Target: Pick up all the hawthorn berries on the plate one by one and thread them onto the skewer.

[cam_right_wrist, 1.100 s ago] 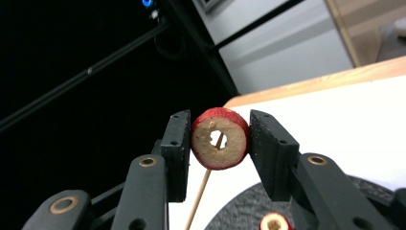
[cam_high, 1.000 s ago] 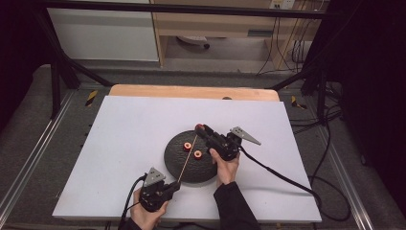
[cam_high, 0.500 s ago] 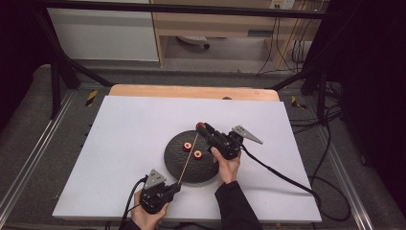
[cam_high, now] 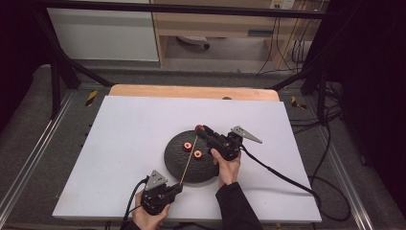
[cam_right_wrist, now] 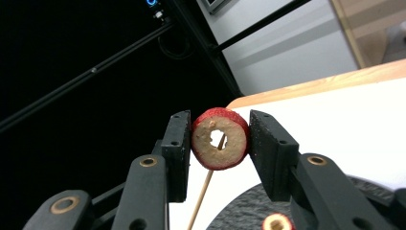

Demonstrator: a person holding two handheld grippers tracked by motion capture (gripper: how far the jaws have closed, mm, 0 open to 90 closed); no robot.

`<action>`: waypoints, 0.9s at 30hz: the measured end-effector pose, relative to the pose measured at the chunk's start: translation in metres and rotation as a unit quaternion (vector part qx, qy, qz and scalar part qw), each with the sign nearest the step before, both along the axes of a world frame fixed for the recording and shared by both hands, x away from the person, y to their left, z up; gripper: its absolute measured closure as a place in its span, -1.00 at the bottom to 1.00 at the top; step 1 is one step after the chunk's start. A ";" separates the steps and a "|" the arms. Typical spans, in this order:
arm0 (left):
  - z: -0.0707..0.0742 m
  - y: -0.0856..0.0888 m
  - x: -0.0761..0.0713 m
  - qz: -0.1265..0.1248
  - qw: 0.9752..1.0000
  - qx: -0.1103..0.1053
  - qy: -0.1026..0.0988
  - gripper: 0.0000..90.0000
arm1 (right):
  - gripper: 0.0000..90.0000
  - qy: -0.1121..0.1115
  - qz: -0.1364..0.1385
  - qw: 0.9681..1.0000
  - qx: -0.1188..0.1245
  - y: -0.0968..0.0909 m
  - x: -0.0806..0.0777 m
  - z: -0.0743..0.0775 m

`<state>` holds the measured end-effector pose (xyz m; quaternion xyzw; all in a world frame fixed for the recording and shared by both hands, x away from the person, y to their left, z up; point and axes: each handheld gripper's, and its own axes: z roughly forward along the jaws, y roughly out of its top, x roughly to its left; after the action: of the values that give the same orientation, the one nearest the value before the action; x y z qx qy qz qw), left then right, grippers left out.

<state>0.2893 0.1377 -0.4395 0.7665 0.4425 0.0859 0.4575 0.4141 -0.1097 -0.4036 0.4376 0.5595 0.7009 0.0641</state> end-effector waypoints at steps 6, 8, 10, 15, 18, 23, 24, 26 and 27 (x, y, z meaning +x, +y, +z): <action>0.000 0.000 -0.002 -0.008 1.000 0.002 -0.003 0.97 | 0.36 -0.004 0.003 1.000 -0.003 -0.003 0.003 0.002; 0.001 0.001 -0.001 -0.008 1.000 -0.001 0.000 0.97 | 0.36 -0.006 0.015 1.000 -0.008 -0.003 0.004 0.001; 0.002 0.003 0.001 -0.004 1.000 -0.009 0.000 0.97 | 0.36 -0.012 0.031 0.999 -0.015 -0.004 0.005 0.000; 0.005 0.005 0.003 0.003 1.000 -0.016 -0.002 0.97 | 0.36 -0.021 0.054 0.998 -0.026 -0.003 0.003 -0.003; 0.002 0.001 0.003 0.003 1.000 -0.013 0.000 0.97 | 0.36 -0.024 0.058 0.998 -0.025 -0.002 0.001 -0.005; 0.000 0.000 0.003 -0.001 1.000 -0.009 0.002 0.97 | 0.36 -0.026 0.066 0.997 -0.035 -0.003 -0.001 -0.003; 0.000 0.000 0.003 -0.005 1.000 -0.014 0.006 0.97 | 0.36 -0.024 0.067 0.997 -0.037 -0.003 -0.002 -0.002; -0.001 0.001 0.004 -0.006 1.000 -0.005 -0.006 0.97 | 0.36 -0.018 0.070 0.997 -0.040 -0.005 -0.002 -0.001; -0.001 0.001 0.004 -0.007 1.000 -0.001 -0.008 0.97 | 0.36 -0.012 0.071 0.997 -0.039 -0.006 -0.002 -0.001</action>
<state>0.2933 0.1385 -0.4410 0.7681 0.4336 0.0885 0.4629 0.4125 -0.1153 -0.4046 0.3851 0.6154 0.6867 0.0380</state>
